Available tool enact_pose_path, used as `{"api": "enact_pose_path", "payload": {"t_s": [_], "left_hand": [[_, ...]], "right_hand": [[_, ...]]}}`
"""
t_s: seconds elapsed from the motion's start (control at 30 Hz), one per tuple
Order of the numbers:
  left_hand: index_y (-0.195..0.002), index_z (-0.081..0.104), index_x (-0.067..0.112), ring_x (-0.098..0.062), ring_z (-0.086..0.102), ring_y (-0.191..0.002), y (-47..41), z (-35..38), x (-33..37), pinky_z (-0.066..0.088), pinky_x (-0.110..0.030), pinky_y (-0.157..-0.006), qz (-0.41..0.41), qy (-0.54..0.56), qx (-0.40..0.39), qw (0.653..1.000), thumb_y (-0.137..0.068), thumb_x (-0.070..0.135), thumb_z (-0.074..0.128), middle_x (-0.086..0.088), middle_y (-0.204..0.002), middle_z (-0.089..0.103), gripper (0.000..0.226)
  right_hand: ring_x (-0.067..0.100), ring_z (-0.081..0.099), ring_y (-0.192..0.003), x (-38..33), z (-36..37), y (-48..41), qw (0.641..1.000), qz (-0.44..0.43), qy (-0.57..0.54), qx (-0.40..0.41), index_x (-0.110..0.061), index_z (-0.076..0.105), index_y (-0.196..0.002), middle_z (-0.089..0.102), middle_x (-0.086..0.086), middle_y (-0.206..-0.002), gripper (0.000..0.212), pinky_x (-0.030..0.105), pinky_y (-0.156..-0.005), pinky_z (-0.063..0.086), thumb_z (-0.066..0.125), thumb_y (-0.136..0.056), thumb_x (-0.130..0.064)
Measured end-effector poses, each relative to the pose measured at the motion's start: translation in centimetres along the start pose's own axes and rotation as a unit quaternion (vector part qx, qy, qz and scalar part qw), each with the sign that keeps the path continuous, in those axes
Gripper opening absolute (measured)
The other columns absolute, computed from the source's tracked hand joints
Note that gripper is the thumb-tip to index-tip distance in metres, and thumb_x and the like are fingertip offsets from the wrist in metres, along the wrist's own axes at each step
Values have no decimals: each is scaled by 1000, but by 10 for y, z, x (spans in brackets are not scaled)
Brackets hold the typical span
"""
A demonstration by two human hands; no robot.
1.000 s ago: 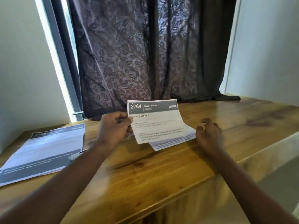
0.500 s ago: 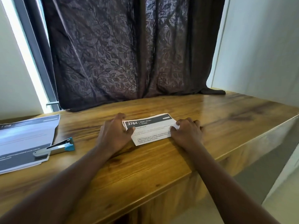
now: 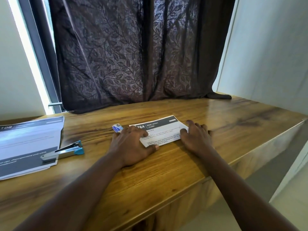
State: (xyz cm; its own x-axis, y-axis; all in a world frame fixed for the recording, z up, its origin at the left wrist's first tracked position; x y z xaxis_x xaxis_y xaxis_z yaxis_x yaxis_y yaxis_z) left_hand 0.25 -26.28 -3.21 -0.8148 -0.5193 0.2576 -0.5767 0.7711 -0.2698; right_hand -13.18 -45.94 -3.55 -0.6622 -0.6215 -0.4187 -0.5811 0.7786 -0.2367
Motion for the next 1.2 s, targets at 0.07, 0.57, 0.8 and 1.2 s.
{"api": "enact_pose_path", "payload": {"t_s": [0.07,0.57,0.8,1.2], "left_hand": [[-134,55,37,-16,40,-140,0,1,0,34,-49,-112,-4,2,6,1000,-76,88,51,10,-146,50,77],[-140,51,34,-17,43,-135,5,-8,-1,41,-47,-109,-7,42,34,999,-76,89,43,8,-144,48,84],[-132,57,32,-17,50,-127,53,-83,-48,45,-51,-105,10,95,192,977,-82,79,44,4,-135,57,70],[-129,60,21,-41,57,-120,134,-164,-267,46,-53,-99,-358,-82,214,905,-85,73,56,-17,-128,61,68]], "right_hand": [[32,36,-139,0,0,0,1000,-2,0,1,-22,42,-147,51,7,-149,49,53,-111,29,36,-102,-42],[27,45,-131,-10,-7,10,991,-96,0,94,-24,47,-142,53,5,-143,48,48,-107,34,42,-102,-50],[22,53,-122,-52,-14,38,947,-212,-181,158,-20,57,-135,59,2,-134,37,44,-105,45,54,-100,-30],[15,60,-105,-292,80,81,889,-369,-261,-68,-21,68,-116,65,-3,-113,25,40,-95,51,59,-96,-33]]}}
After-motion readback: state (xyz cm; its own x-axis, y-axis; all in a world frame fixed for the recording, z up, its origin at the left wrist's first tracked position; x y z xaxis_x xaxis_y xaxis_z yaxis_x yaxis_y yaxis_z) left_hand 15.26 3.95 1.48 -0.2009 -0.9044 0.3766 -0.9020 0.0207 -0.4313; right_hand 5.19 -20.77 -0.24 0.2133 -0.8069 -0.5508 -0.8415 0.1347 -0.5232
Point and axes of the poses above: each hand's wrist, its own y-axis away from the middle knuckle, its own z-axis out of the palm, x = y × z, the point moved 5 cm from there along -y, towards the middle knuckle
